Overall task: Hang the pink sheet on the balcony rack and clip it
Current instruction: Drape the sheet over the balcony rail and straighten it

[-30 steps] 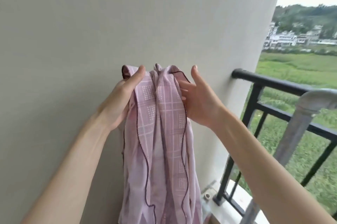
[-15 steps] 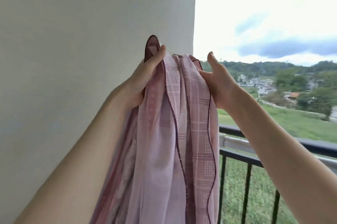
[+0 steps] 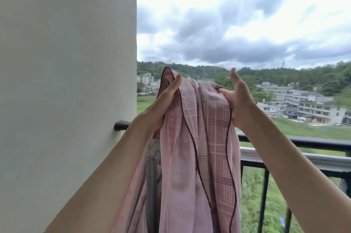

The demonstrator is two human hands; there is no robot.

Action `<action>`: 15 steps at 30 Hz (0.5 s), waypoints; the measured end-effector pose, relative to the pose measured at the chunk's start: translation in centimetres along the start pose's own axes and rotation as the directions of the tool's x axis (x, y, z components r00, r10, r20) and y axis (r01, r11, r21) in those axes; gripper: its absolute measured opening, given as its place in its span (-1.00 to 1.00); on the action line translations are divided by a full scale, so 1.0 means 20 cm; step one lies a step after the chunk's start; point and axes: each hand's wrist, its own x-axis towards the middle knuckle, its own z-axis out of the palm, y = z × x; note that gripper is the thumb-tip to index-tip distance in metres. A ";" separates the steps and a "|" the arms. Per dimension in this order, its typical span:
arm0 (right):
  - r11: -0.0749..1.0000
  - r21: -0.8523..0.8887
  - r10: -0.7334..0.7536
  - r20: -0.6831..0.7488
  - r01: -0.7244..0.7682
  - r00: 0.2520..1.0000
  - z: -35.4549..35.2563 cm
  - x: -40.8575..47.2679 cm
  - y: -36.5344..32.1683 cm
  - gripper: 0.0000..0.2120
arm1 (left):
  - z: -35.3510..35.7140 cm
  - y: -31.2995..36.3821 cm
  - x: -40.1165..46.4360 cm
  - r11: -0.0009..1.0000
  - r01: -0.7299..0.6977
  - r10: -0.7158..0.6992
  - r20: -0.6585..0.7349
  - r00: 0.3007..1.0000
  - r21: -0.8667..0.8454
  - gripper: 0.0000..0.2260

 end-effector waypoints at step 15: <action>0.786 -0.606 -0.255 -0.144 0.118 0.956 -0.22 -0.45 0.22 -0.85 | 0.08 -0.28 -0.07 0.625 0.010 -0.049 0.026 0.998 0.781 -0.57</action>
